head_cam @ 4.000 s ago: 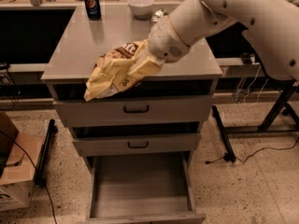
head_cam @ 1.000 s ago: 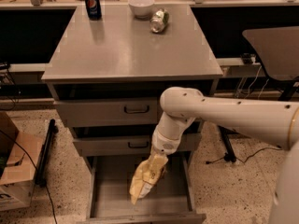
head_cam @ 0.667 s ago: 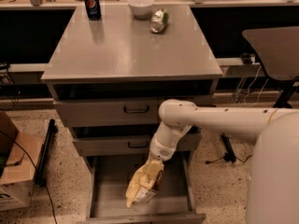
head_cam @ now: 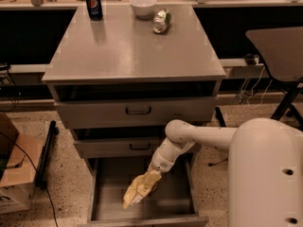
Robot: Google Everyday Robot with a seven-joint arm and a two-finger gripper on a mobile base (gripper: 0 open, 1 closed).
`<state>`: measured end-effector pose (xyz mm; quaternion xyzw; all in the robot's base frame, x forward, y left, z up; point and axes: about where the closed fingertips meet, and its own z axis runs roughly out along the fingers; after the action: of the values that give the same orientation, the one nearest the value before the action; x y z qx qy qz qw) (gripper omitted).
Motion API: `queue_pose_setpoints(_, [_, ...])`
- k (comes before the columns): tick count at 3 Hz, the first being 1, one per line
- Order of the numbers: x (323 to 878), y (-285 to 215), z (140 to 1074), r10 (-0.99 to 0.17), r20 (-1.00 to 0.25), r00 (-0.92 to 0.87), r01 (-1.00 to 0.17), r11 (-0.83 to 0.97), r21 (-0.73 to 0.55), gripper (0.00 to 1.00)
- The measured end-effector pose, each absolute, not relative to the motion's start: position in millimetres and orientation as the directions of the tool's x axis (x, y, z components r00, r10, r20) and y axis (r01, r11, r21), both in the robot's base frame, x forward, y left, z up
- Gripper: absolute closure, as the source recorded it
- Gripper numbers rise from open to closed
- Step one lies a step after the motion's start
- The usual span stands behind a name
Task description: Place brown chip bag into bottom drawer
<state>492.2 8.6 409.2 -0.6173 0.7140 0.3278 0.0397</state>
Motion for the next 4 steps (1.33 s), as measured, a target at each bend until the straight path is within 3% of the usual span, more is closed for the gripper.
queue_pose_setpoints(2, [490, 14, 322, -0.754, -0.524, -0.395, -0.839, 0.063, 0.541, 1.00])
queue_pose_setpoints(3, [466, 12, 290, -0.696, -0.504, -0.511, -0.771, 0.112, 0.627, 0.84])
queue_pose_setpoints(4, [462, 13, 285, -0.694, -0.500, -0.518, -0.763, 0.111, 0.637, 0.60])
